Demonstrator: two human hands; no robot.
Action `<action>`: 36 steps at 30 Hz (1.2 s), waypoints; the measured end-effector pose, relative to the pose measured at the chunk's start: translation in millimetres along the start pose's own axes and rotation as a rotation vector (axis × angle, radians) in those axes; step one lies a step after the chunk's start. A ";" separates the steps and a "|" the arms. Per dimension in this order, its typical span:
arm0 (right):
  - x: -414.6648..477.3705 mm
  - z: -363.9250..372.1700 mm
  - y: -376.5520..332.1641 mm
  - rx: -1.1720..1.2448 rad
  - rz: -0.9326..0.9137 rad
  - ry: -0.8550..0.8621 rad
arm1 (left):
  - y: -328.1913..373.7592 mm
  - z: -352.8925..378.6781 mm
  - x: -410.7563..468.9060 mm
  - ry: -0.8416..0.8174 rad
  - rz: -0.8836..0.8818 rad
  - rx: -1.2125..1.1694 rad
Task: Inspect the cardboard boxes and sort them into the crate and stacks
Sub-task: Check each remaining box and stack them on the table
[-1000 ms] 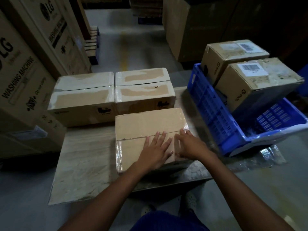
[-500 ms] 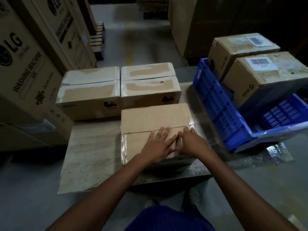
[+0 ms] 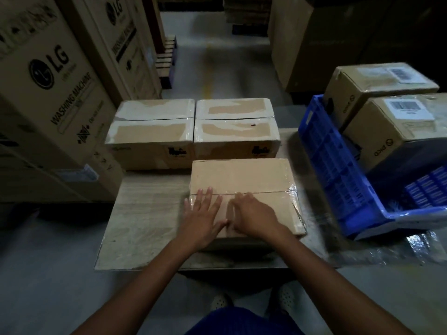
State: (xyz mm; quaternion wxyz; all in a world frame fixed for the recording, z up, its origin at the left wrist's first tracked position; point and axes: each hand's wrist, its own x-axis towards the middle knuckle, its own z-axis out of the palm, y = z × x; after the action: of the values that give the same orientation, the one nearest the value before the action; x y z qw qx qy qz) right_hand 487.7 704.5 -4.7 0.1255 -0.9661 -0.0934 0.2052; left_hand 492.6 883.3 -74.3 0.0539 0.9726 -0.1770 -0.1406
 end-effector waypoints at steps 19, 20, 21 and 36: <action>87.1 -17.3 -12.6 -0.154 -0.074 -0.199 | -28.4 -29.8 49.3 -0.052 -0.055 -0.043; 87.9 -17.3 -9.5 -0.149 -0.081 -0.194 | -28.5 -30.7 51.0 -0.060 -0.052 -0.032; 87.4 -18.3 -5.5 -0.138 -0.085 -0.188 | -27.5 -31.9 52.5 -0.055 -0.048 -0.021; 43.2 -20.2 95.5 0.131 0.248 0.059 | 12.2 -25.4 72.9 0.125 -0.209 -0.213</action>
State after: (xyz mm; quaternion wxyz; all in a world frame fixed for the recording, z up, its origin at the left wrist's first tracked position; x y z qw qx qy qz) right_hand 547.3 619.6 -29.8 0.1648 -0.9655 0.0441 0.1965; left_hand 561.5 847.2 -66.7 0.1529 0.9814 -0.0551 -0.1025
